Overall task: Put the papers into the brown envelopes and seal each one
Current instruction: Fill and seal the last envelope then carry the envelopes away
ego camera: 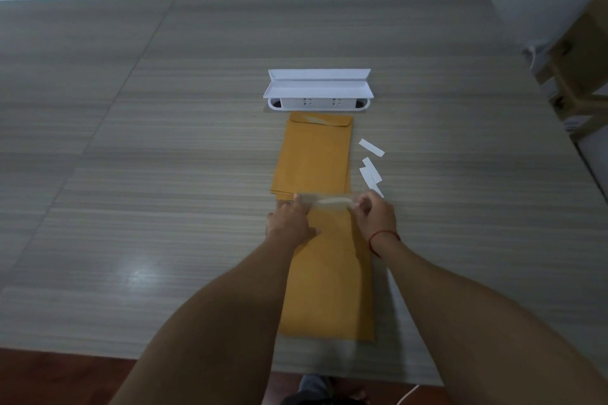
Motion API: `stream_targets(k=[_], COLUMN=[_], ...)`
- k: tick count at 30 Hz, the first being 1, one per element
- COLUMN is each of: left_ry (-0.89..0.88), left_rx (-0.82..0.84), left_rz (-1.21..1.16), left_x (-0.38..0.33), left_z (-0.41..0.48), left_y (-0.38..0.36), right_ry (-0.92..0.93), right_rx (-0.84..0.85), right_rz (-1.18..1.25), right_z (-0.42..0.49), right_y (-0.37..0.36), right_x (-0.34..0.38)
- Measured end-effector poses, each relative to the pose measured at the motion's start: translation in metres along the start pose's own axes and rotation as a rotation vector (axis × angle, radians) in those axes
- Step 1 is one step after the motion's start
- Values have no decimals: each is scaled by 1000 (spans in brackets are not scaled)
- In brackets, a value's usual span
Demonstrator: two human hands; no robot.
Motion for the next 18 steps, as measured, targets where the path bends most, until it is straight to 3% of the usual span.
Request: stream_targets(k=[4,9,13,18], left_ry=[25,34,-24,-114], left_rx=[15,-21,-152,-176], left_rz=[-3,-4,-5,30], left_x=[1,-3,-9,-15], left_z=[2,-1,0,4], left_y=[-3,0,4,6], right_ry=[-423,-529,-413,-2], right_rx=[-246,-209,-200,-48], right_rz=[303,306,180,-173], right_z=[11,17,14,9], right_y=[17,24,24,12], right_x=[-8,-10,-2,18])
Point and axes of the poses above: each hand's wrist, its own z-axis towards the middle knuckle, its own y-axis out of the back of the hand, x = y × z, the point moved 2 cm from there along z, towards the middle knuckle, and after that the axes turned 9 degrees about -y, right-handed, at the moved point
